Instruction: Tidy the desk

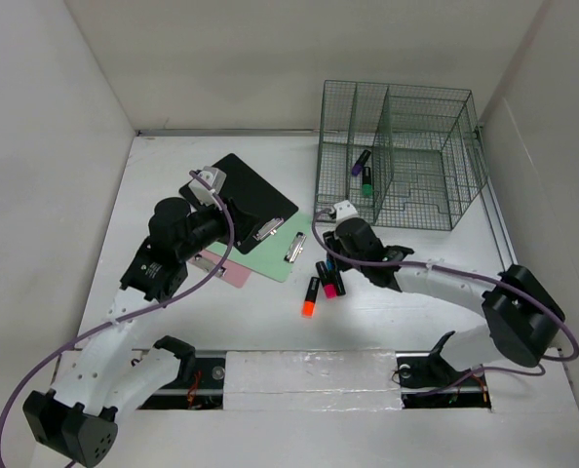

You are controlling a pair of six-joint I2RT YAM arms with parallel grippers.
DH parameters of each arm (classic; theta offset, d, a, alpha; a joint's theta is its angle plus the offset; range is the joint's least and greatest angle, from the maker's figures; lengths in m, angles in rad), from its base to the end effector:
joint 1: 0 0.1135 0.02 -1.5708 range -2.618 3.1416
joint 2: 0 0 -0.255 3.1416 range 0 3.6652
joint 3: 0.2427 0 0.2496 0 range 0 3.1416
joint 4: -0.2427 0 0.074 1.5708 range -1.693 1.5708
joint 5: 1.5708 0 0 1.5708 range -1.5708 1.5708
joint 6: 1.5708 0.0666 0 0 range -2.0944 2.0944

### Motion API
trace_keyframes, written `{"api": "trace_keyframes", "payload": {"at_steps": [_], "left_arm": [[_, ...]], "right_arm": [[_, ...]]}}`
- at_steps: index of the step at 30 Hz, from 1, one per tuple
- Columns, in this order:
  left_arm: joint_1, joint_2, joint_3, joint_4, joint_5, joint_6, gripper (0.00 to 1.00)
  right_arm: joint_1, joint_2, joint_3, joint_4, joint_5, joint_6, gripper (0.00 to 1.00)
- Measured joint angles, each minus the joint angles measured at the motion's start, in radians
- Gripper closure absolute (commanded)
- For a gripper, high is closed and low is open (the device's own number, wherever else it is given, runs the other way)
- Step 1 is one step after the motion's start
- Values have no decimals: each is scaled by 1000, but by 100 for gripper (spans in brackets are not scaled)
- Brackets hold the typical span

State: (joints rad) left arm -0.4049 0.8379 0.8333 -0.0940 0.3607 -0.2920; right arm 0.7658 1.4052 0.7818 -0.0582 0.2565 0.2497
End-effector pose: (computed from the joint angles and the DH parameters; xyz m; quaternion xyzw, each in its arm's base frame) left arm 0.1999 -0.1113 0.3485 0.1614 0.7211 -0.3505 0.5754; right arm 0.2404 0.2077 0.1851 -0.1753 0.8798 0.1065 0.4289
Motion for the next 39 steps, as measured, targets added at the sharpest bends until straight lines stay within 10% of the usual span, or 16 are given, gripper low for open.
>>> {"api": "trace_keyframes", "payload": {"at_steps": [21, 23, 30, 39], "left_arm": [[0, 29, 0, 0, 0, 0, 78], [0, 29, 0, 0, 0, 0, 77], [0, 29, 0, 0, -1, 3, 78], [0, 27, 0, 0, 5, 3, 78]], "right_arm": [[47, 166, -33, -2, 25, 101, 56], [47, 175, -31, 15, 32, 109, 79], [47, 134, -23, -41, 96, 101, 82], [-9, -23, 281, -68, 228, -39, 81]]}}
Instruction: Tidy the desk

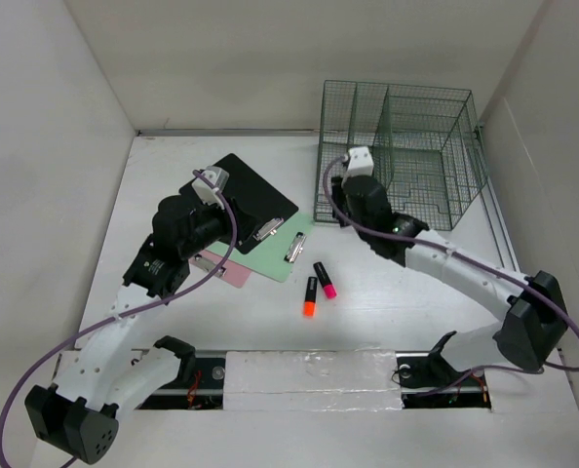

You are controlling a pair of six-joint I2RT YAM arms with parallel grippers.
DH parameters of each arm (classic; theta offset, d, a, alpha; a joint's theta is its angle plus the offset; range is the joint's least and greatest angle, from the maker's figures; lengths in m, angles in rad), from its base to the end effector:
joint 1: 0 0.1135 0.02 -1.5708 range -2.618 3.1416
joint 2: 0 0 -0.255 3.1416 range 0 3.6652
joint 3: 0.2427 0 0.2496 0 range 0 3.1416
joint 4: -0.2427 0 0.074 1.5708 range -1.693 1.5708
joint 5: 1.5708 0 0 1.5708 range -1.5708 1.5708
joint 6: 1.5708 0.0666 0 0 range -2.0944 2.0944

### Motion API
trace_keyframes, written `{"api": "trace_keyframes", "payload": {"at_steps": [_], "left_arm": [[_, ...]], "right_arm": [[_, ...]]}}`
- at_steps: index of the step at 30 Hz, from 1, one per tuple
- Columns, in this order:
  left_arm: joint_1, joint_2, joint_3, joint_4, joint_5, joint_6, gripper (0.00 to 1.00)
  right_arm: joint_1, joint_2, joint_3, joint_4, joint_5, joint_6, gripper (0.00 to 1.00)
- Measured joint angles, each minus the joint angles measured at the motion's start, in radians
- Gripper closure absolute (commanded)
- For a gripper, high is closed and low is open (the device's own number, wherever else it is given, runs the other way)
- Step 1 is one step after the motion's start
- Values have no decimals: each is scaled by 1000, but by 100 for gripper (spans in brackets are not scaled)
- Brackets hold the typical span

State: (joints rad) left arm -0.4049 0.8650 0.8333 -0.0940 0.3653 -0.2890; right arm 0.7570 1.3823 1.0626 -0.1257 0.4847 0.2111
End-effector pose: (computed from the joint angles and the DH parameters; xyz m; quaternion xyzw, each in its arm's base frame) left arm 0.2055 -0.1140 0.3428 0.1626 0.7294 -0.3493 0.5652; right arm 0.2692 0.2116 0.2875 -0.0981 0.8252 0.0613 0.5528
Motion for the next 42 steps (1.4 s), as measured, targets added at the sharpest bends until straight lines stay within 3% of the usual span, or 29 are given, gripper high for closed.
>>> {"api": "trace_keyframes", "payload": {"at_steps": [6, 13, 16, 17, 20, 22, 25, 26, 28, 29, 30, 32, 36, 39, 40, 41, 42], "left_arm": [[0, -26, 0, 0, -3, 0, 77], [0, -44, 0, 0, -6, 1, 77], [0, -44, 0, 0, -6, 1, 77], [0, -44, 0, 0, -6, 1, 77], [0, -44, 0, 0, -6, 1, 77], [0, -43, 0, 0, -6, 1, 77], [0, -43, 0, 0, -6, 1, 77], [0, -43, 0, 0, -6, 1, 77], [0, -43, 0, 0, -6, 1, 77], [0, -42, 0, 0, -6, 1, 77], [0, -42, 0, 0, -6, 1, 77], [0, -42, 0, 0, -7, 1, 77], [0, -34, 0, 0, -7, 3, 77], [0, -24, 0, 0, -7, 3, 77], [0, -20, 0, 0, -7, 3, 77], [0, -15, 0, 0, -7, 3, 77], [0, -10, 0, 0, -7, 3, 77]], "right_arm": [[-140, 118, 262, 71, 64, -135, 80], [-319, 333, 510, 77, 34, -233, 77], [-360, 414, 599, 73, 21, -257, 59], [-366, 433, 619, 70, 18, -262, 49], [-371, 479, 674, 57, -4, -281, 35], [-370, 484, 681, 51, -27, -289, 31], [-364, 482, 690, 51, -56, -294, 31], [-362, 476, 691, 50, -64, -294, 42], [-356, 455, 676, 53, -78, -296, 60], [-351, 428, 646, 56, -87, -288, 81], [-348, 407, 623, 54, -101, -269, 90], [-312, 285, 479, 93, -119, -248, 95], [-208, 9, 112, 185, -182, -169, 100], [-120, -63, -39, 186, -222, -122, 100], [-94, -60, -71, 169, -230, -114, 94], [-69, -55, -99, 145, -240, -106, 77], [-43, -46, -126, 115, -247, -99, 66]]}}
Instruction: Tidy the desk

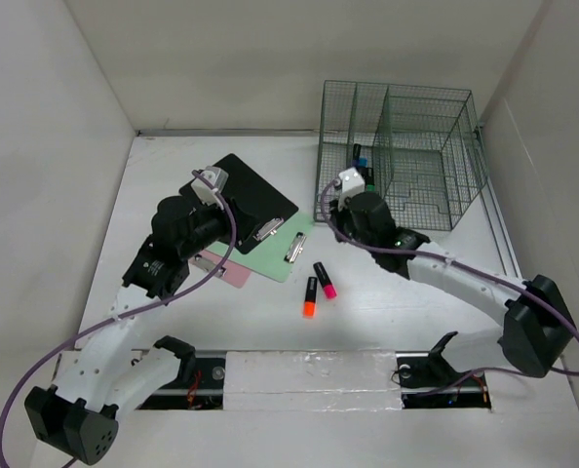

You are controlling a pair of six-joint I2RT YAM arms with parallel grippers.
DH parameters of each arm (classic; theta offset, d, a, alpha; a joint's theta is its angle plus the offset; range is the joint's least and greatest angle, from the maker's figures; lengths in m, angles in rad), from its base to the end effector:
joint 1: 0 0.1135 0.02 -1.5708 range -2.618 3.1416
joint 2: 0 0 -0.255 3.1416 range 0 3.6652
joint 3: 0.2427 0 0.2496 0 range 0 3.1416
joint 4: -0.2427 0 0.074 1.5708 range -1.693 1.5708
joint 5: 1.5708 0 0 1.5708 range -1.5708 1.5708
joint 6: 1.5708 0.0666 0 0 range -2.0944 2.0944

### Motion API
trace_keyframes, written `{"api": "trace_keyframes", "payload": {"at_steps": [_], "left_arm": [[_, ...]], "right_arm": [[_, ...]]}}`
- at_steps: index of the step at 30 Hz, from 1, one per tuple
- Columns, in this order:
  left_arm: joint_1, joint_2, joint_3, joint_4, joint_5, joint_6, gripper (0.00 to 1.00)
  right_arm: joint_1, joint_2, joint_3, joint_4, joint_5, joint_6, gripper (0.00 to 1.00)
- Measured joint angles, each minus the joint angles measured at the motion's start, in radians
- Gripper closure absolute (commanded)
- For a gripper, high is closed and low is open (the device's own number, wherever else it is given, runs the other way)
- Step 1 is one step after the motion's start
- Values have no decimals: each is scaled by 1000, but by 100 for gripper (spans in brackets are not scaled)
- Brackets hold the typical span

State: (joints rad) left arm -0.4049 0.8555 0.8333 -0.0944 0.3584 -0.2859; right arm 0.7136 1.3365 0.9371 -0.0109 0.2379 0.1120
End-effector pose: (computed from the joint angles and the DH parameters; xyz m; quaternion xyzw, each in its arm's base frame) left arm 0.2038 -0.1128 0.3447 0.1620 0.7268 -0.3467 0.5703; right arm 0.2632 0.2071 0.2672 -0.1839 0.8124 0.1275 0.5384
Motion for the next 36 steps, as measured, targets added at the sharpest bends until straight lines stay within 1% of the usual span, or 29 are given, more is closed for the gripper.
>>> {"api": "trace_keyframes", "payload": {"at_steps": [1, 2, 4, 7, 9, 11, 19, 22, 23, 26, 29, 31, 33, 34, 36], "left_arm": [[0, 3, 0, 0, 0, 0, 75], [0, 7, 0, 0, 0, 0, 74], [0, 11, 0, 0, -2, 0, 71], [0, 14, 0, 0, -4, 1, 64], [0, 14, 0, 0, -6, 2, 62], [0, 18, 0, 0, -7, 1, 61], [0, 33, 0, 0, -4, 2, 65], [0, 33, 0, 0, -4, 4, 65], [0, 33, 0, -1, -5, 5, 66], [0, 33, 0, -1, -4, 5, 66], [0, 31, 0, 0, -4, 5, 66], [0, 31, 0, 0, -2, 5, 66], [0, 31, 0, 0, 1, 5, 66], [0, 31, 0, 0, 2, 5, 66], [0, 31, 0, 0, 4, 5, 66]], "right_arm": [[27, 8, -23, -35, -7, 6, 56], [52, 14, -41, -65, -15, 10, 41], [108, 19, -80, -121, -33, 21, 33], [165, 20, -131, -148, -64, 44, 33], [169, 29, -153, -157, -71, 62, 35], [169, 55, -163, -158, -73, 77, 41], [166, 188, -166, -154, -94, 102, 42], [166, 216, -166, -141, -102, 105, 57], [166, 222, -165, -132, -100, 106, 68], [166, 233, -158, -115, -82, 121, 86], [166, 234, -149, -134, -56, 128, 89], [167, 219, -139, -171, -35, 128, 89], [167, 177, -119, -217, 0, 126, 89], [166, 153, -102, -251, 47, 113, 89], [156, 90, -28, -259, 71, 94, 89]]}}
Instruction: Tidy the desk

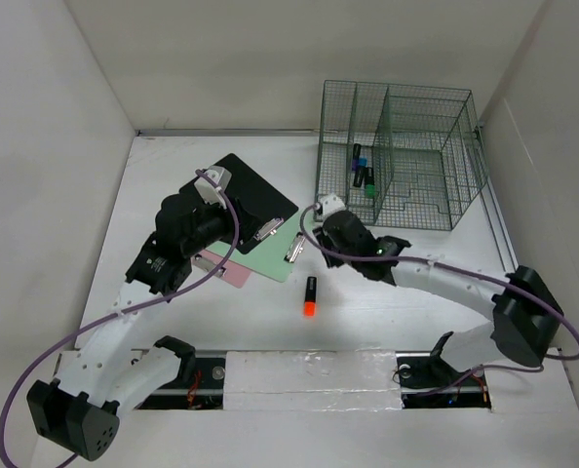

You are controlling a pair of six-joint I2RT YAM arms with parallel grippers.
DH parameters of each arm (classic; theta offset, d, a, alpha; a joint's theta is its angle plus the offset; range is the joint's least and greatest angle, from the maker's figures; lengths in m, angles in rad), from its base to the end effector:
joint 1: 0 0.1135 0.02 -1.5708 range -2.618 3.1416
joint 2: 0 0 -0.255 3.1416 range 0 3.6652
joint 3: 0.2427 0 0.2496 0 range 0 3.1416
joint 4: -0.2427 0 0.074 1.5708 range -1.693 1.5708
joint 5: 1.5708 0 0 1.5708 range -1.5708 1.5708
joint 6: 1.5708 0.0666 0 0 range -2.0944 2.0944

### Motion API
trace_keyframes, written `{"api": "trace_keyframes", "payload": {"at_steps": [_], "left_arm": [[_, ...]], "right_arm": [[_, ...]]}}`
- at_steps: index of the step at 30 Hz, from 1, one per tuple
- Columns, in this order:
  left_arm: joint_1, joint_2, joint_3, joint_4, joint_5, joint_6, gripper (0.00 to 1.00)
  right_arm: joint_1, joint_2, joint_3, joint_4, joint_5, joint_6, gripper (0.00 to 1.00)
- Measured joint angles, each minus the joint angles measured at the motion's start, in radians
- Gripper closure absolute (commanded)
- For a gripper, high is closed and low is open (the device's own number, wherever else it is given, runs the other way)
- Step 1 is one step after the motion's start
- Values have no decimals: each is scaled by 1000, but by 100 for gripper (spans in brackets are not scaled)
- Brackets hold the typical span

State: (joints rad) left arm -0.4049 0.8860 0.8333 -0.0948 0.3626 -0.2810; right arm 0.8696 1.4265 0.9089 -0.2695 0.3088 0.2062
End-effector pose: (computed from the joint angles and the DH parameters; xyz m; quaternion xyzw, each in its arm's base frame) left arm 0.2100 -0.1157 0.3381 0.1637 0.7362 -0.3446 0.5591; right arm 0.2223 0.2319 0.2007 -0.2419 0.8826 0.0713 0.3969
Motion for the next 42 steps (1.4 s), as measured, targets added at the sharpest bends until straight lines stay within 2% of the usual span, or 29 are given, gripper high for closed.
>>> {"api": "trace_keyframes", "payload": {"at_steps": [3, 7, 12, 17, 18, 21, 22, 24, 25, 29, 30, 31, 34, 35, 38, 39, 40, 42], "left_arm": [[0, -8, 0, 0, 2, 0, 66], [0, -25, 0, 0, 4, 0, 67], [0, -41, 0, 0, 5, 0, 67], [0, -53, 0, 0, 12, 0, 68], [0, -55, 0, 0, 13, 0, 68], [0, -58, 0, 0, 16, 0, 68], [0, -60, 0, 0, 16, 0, 68], [0, -62, 0, 0, 16, 0, 68], [0, -62, 0, 0, 16, 0, 68], [0, -61, 0, 0, 17, 0, 68], [0, -61, 0, 0, 18, 0, 68], [0, -60, 0, 0, 19, 0, 68], [0, -58, 0, 0, 18, 0, 68], [0, -58, 0, 0, 18, 0, 69], [0, -56, 0, 0, 19, 0, 69], [0, -55, 0, 0, 19, 0, 69], [0, -53, 0, 1, 20, 0, 69], [0, -48, 0, 1, 23, 0, 69]], "right_arm": [[-51, -11, 140, 2, 42, -45, 89], [-200, 26, 311, 61, 92, -99, 89], [-358, 196, 562, 74, 133, -158, 89], [-448, 350, 748, 60, 143, -212, 87], [-457, 371, 775, 57, 145, -222, 83], [-468, 428, 856, 32, 155, -248, 58], [-469, 440, 876, 26, 155, -253, 44], [-470, 448, 893, 16, 155, -262, 34], [-470, 448, 893, 15, 151, -266, 30], [-469, 424, 866, 24, 111, -267, 31], [-467, 401, 832, 36, 97, -265, 37], [-464, 373, 790, 45, 77, -261, 57], [-440, 257, 625, 93, 21, -241, 95], [-422, 210, 558, 103, 3, -232, 99], [-346, 80, 346, 153, -47, -189, 100], [-315, 51, 286, 162, -64, -174, 97], [-281, 31, 232, 171, -78, -158, 80], [-215, 14, 138, 172, -100, -122, 57]]}}
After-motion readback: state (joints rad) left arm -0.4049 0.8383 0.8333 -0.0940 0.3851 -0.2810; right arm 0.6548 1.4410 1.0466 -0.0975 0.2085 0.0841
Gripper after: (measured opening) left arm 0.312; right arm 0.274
